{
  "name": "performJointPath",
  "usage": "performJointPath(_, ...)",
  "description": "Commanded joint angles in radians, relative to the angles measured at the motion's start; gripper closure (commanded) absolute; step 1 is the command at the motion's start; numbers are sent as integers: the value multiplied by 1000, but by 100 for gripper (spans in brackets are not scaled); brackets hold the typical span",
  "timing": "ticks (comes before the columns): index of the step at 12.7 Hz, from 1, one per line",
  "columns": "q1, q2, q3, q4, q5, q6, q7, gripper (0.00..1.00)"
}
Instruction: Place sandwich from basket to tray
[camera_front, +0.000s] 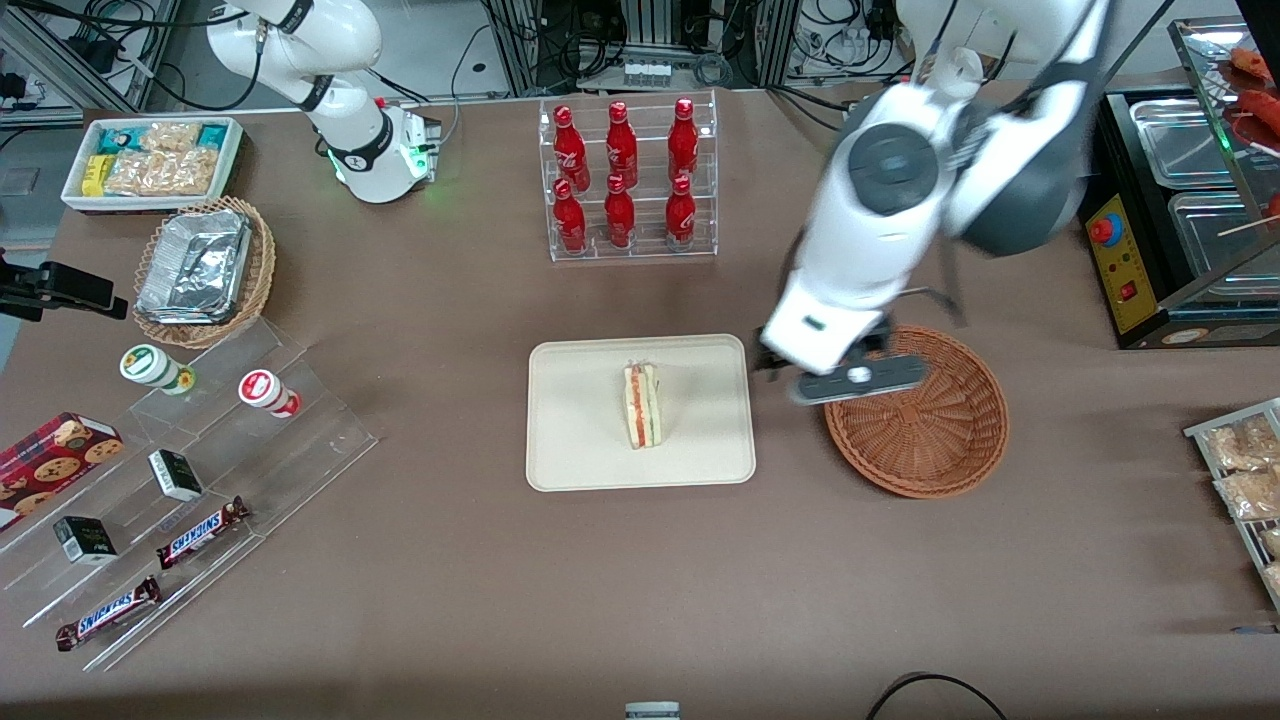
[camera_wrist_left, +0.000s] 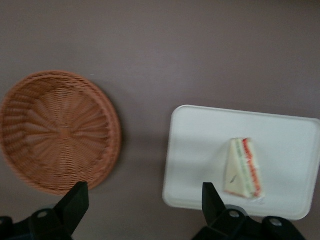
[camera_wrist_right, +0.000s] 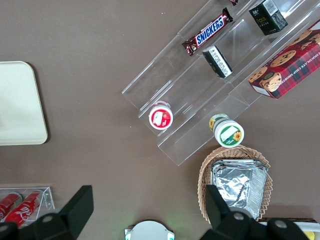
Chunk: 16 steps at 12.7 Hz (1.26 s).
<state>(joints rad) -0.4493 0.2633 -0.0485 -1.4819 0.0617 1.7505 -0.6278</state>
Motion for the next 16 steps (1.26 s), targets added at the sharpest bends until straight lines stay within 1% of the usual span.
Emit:
performJointPath(1,87,-116,-10,-69,-6,-80,149,0)
performJointPath(4,237,-231,-10,-144,-17,-114,421,0)
performJointPath(6,326,-256,-10,-143,-31,-153,567,0)
performJointPath(7,357,-262,-10,-140,-33,-158,603,0)
performJointPath(13,366,-265,-5,-133,-29,-163,615,0)
performJointPath(16,365,-283,30,-136,-31,-184,687,0)
